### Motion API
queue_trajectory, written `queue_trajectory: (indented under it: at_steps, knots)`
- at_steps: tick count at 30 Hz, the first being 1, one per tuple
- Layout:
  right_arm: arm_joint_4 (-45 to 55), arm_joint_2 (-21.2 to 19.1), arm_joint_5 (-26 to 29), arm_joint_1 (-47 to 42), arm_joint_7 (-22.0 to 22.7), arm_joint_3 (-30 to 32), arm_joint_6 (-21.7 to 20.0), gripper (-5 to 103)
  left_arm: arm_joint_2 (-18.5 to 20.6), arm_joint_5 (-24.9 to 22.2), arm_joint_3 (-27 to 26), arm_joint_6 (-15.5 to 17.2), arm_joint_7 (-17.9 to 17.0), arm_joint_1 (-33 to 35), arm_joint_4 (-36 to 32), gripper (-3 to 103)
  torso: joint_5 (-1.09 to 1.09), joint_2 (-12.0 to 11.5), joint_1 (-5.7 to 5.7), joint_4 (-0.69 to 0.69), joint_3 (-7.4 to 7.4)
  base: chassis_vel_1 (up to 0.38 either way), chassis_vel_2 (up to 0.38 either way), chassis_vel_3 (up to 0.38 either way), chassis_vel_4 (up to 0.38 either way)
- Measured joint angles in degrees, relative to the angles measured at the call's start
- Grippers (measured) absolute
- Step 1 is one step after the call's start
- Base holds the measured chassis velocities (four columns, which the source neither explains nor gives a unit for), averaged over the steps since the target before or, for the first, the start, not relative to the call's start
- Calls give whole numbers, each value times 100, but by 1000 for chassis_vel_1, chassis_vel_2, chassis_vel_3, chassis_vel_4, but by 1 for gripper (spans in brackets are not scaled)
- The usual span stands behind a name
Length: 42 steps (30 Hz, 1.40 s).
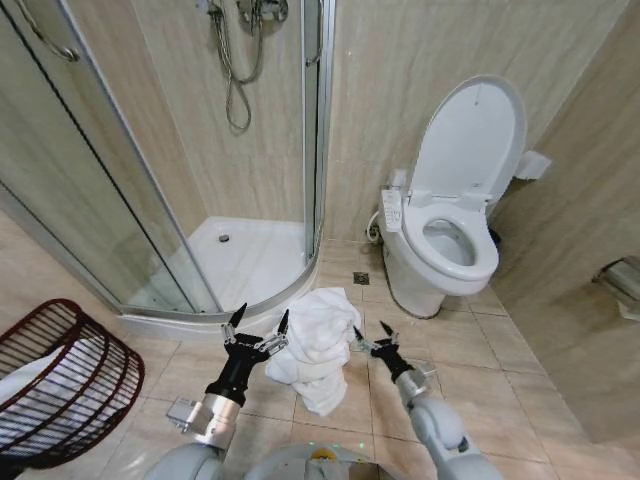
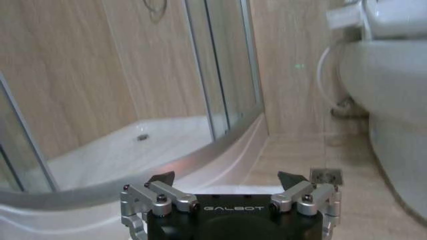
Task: Discard the used towel into the hamper.
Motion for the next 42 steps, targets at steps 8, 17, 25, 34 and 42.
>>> queue_trajectory:
  at_steps: [8, 17, 25, 34, 42]
  knots:
    - [-427, -207, 94, 123, -93, -154, 35, 100, 0, 0, 0, 0, 0, 0, 0, 100, -1, -50, -16, 0, -33, 0, 0, 0, 0]
    - [-651, -198, -3, 141, -103, -136, 230, 100, 0, 0, 0, 0, 0, 0, 0, 100, 0, -159, -40, 0, -116, 21, 24, 23, 28]
    - [-901, -197, -11, 248, -83, -41, 320, 100, 0, 0, 0, 0, 0, 0, 0, 100, 0, -268, -43, 0, -216, 89, 85, 80, 81]
    - [-1376, -180, -25, 566, 51, -22, 388, 100, 0, 0, 0, 0, 0, 0, 0, 100, 0, -347, -44, 0, -303, 112, 117, 118, 121]
    - [-2374, -86, -46, 1097, 126, 55, 285, 100, 0, 0, -1, 0, 0, 1, 0, 100, -1, -347, -44, 2, -302, 98, 102, 105, 93]
